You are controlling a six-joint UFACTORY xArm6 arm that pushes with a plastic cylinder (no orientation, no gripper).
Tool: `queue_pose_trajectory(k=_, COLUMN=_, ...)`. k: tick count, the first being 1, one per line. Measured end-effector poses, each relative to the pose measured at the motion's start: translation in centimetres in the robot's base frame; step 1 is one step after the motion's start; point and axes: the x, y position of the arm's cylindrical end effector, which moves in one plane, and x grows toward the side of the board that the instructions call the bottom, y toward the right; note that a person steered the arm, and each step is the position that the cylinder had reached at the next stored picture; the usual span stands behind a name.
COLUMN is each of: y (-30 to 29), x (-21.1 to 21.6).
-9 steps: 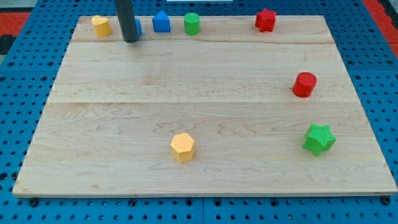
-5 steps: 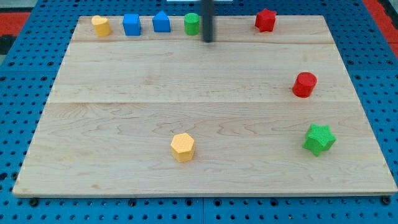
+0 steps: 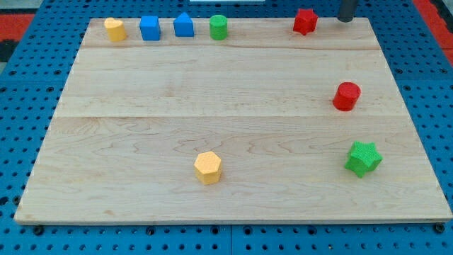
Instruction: Slide the red star towards left side of the green circle
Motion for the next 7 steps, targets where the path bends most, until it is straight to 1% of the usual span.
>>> queue_pose_trajectory(k=3, y=-0.8, x=-0.1)
queue_pose_trajectory(k=4, y=-10.5, x=2.2)
queue_pose_trajectory(k=5, y=-14.1, x=2.3)
queue_pose_trajectory(k=6, y=-10.6, x=0.7)
queue_pose_trajectory(k=7, y=-12.2, x=0.0)
